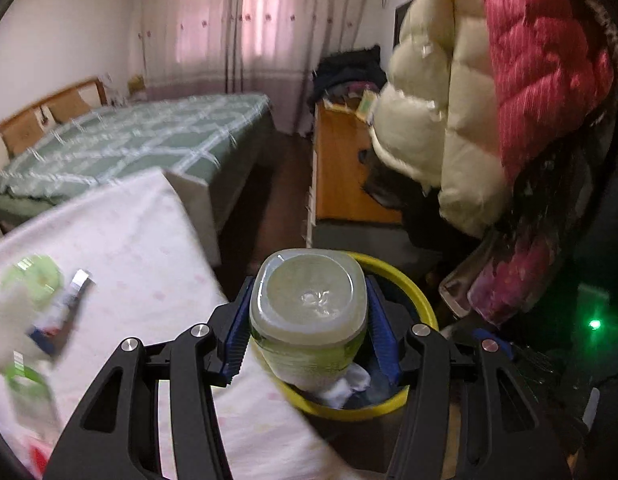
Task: Collect trash
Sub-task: 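Carry the bottle over the bin and open the left tool, then move the right tool to the white toothpaste tube and grasp it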
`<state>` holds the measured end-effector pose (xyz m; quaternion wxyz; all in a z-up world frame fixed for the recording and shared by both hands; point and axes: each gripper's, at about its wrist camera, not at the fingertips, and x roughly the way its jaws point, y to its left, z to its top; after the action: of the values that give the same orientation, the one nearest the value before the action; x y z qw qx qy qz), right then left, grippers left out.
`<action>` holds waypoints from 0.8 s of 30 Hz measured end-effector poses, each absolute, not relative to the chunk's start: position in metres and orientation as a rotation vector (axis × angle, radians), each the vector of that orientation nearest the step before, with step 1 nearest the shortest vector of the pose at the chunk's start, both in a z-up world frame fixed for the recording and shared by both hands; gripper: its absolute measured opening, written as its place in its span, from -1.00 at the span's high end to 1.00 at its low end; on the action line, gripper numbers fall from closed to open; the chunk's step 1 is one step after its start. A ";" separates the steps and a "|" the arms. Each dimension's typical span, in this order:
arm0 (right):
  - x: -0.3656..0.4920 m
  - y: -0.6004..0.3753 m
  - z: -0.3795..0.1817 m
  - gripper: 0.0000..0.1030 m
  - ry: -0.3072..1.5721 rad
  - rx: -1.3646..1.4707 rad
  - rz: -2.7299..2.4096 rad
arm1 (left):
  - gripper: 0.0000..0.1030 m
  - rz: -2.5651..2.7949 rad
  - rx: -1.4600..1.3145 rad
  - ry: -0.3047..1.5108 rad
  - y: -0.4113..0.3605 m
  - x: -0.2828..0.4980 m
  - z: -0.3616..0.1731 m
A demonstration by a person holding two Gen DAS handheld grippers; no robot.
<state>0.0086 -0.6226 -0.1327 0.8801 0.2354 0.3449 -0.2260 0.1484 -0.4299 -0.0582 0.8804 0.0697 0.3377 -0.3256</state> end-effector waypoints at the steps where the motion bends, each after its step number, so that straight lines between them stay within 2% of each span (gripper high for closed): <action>1: 0.008 -0.624 -0.134 0.48 0.720 0.493 -0.473 | -0.02 -0.677 0.154 0.717 -0.439 0.149 -0.067; 10: 0.008 -0.622 -0.134 0.48 0.728 0.495 -0.472 | -0.03 -0.666 0.171 0.782 -0.447 0.150 -0.092; 12: 0.008 -0.620 -0.134 0.48 0.728 0.492 -0.466 | -0.09 -0.655 0.159 0.759 -0.435 0.147 -0.082; 14: 0.009 -0.617 -0.135 0.48 0.731 0.492 -0.456 | -0.27 -0.637 0.131 0.732 -0.413 0.143 -0.065; 24: 0.036 -0.569 -0.134 0.47 0.765 0.435 -0.336 | -0.62 -0.422 0.044 0.626 -0.272 0.128 -0.014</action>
<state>0.0365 -0.5685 -0.1339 0.8912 0.2096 0.3683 -0.1619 0.1279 -0.2718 -0.0135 0.9294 0.0214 0.3055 -0.2062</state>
